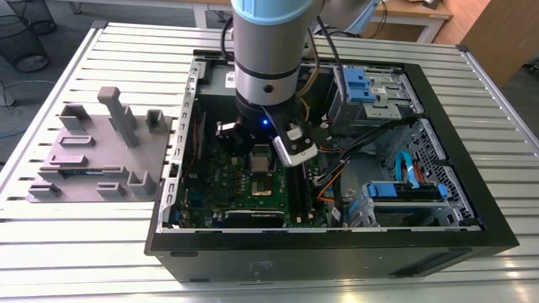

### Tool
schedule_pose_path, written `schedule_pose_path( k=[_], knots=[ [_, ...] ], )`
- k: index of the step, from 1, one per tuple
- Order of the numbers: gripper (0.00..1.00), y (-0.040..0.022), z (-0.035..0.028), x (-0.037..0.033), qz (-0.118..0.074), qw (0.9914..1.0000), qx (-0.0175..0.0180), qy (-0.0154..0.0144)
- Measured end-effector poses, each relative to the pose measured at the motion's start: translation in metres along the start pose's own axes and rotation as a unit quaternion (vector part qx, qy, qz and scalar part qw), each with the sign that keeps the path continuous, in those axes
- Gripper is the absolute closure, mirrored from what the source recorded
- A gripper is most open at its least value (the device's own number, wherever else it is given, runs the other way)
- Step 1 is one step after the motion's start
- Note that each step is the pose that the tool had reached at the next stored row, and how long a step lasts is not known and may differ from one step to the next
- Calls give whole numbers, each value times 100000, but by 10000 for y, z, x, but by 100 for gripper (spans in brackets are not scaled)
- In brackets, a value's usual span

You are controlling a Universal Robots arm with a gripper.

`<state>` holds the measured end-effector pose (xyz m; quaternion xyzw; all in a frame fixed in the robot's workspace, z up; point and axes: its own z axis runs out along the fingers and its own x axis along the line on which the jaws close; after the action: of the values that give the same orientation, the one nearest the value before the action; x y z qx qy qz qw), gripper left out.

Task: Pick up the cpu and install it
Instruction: 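Place the cpu into insertion slot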

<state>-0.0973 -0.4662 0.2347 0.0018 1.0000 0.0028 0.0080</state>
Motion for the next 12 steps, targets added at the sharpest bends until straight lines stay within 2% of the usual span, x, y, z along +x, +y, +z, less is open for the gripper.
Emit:
schedule_pose_path(
  k=[7, 12],
  knots=[
    [53, -2, 56, -21, 0, 99998, 639, 1],
    [53, -2, 62, -22, -9, 99998, 692, 0]
  ],
)
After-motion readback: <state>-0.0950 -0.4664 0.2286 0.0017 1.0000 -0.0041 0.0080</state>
